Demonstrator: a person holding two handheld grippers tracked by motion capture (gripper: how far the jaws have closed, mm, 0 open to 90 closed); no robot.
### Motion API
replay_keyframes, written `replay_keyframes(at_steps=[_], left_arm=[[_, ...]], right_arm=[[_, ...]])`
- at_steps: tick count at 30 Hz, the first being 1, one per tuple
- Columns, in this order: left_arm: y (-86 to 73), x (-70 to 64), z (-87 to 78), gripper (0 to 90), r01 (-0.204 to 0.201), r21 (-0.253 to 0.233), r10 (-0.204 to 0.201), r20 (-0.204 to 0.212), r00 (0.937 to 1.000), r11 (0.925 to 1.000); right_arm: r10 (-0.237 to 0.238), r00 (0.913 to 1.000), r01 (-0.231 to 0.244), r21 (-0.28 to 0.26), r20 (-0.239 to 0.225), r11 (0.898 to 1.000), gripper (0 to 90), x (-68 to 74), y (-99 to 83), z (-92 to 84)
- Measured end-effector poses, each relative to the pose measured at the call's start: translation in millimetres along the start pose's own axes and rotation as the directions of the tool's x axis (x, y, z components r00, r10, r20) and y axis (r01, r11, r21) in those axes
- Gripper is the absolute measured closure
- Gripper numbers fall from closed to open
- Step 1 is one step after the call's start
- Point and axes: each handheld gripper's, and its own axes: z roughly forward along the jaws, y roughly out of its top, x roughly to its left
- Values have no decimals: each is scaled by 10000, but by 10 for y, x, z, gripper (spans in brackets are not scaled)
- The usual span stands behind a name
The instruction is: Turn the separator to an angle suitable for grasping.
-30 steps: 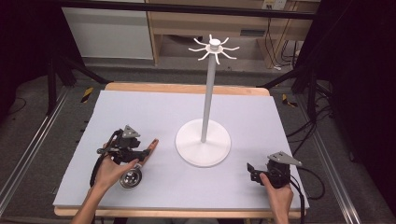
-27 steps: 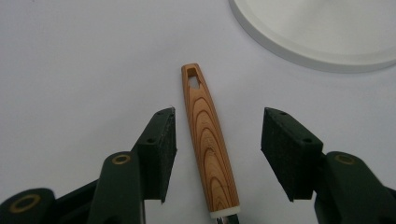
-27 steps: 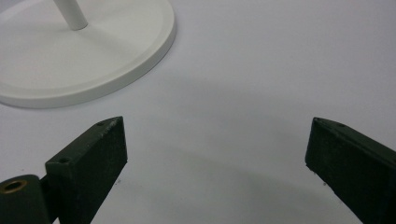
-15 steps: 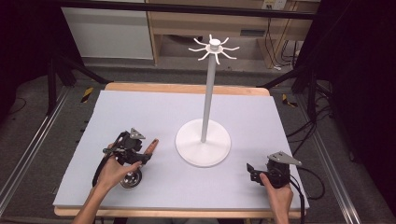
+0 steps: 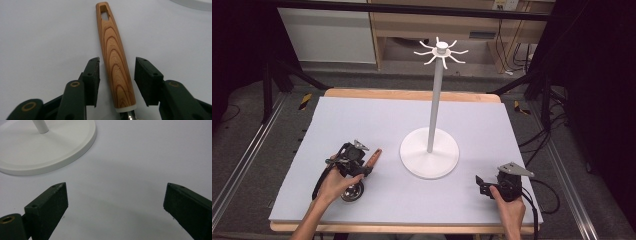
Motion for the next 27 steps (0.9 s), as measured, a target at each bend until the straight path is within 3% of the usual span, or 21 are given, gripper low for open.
replay_keyframes(at_steps=[11, 27], left_arm=[[10, -6, 72, 614, -27, 401, 25, 45, 10000, 9992], [56, -24, 97, 655, 470, 715, -460, -155, 9988, 9963]], right_arm=[[-25, 10000, 25, 66, -64, 10000, 61, 0, 0, 5], [115, 9998, -113, 103, -148, 9999, 62, 0, -1, 2]])
